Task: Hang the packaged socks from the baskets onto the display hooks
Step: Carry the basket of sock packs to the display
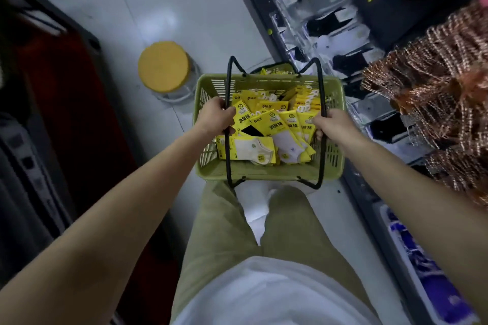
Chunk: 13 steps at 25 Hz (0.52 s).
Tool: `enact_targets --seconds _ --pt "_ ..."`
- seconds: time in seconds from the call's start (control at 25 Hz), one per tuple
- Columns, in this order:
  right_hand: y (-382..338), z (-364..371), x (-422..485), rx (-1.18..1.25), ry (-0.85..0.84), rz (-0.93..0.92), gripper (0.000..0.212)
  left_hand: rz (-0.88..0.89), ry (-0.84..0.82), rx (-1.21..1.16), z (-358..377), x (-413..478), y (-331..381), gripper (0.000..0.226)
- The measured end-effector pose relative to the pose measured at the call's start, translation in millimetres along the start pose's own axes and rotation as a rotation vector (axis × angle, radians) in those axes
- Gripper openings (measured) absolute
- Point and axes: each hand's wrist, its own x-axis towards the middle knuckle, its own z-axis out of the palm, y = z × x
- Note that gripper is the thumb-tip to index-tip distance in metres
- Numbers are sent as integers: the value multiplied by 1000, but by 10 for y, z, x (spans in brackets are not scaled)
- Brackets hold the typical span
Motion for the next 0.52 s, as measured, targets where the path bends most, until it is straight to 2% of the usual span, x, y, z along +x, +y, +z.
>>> enact_targets --seconds 0.28,0.52 --pt "-957 355 686 168 178 169 10 119 -219 172 -975 1447 846 6" --pt "-1576 516 1174 260 239 247 20 171 -341 362 -1175 2428 1600 6"
